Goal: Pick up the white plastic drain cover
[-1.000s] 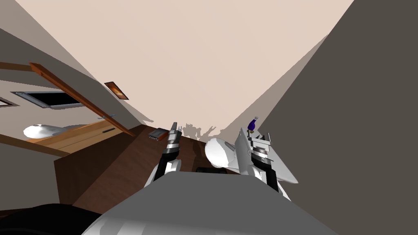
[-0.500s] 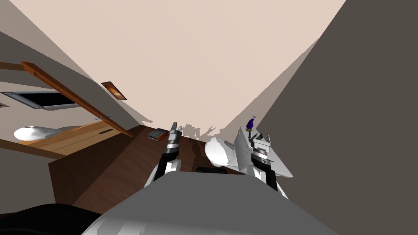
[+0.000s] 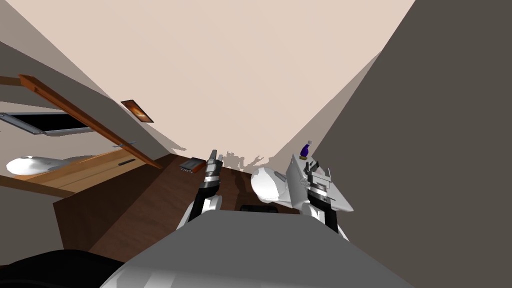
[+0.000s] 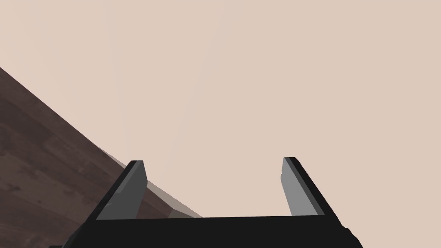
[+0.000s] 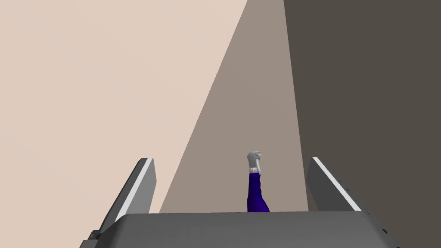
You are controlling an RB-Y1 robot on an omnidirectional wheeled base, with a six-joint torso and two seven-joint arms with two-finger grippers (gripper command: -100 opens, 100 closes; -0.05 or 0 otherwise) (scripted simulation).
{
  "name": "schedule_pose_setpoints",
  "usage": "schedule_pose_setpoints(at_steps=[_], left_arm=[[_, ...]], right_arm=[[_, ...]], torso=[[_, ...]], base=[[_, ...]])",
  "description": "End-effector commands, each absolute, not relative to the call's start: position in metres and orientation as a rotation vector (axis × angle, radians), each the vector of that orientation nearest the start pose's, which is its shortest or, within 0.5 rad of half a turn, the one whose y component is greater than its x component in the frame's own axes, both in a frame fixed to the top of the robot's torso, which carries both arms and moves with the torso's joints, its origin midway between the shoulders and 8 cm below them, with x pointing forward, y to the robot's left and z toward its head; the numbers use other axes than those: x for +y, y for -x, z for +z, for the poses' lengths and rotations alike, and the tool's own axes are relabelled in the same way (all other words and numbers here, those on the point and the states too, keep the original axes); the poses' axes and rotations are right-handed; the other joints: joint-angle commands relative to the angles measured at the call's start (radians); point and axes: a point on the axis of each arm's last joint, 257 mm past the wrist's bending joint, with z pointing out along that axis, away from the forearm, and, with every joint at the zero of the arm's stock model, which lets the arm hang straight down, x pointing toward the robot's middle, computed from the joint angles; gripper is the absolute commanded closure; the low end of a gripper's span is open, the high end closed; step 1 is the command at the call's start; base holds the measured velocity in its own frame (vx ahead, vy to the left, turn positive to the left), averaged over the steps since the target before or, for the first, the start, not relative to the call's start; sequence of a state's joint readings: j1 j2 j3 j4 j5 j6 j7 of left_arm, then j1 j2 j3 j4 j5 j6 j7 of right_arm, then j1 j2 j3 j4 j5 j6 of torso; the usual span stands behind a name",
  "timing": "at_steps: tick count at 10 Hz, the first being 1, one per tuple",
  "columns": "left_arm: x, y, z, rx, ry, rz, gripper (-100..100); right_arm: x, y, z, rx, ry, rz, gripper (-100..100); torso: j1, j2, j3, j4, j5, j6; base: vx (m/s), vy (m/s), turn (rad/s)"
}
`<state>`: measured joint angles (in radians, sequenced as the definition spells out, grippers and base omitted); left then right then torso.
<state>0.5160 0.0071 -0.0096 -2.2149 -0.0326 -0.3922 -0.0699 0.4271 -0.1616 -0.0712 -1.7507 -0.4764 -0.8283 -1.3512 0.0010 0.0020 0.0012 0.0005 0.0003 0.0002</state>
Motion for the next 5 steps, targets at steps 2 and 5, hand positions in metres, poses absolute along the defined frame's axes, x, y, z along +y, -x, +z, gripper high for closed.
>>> schedule_pose_setpoints(at_steps=[2,5], left_arm=[[0.281,-0.371,-0.033,0.786,0.753,-1.175,0],[0.281,-0.371,-0.033,0.786,0.753,-1.175,0]], right_arm=[[-0.409,-0.349,-0.130,0.507,1.544,-2.952,-100],[-0.419,-0.348,-0.147,0.635,1.500,-2.861,-100]], torso=[[0.000,0.000,0.000,0.000,0.000,0.000],[0.000,0.000,0.000,0.000,0.000,0.000]], base=[[-0.029,0.014,-0.026],[-0.034,0.009,-0.031]])
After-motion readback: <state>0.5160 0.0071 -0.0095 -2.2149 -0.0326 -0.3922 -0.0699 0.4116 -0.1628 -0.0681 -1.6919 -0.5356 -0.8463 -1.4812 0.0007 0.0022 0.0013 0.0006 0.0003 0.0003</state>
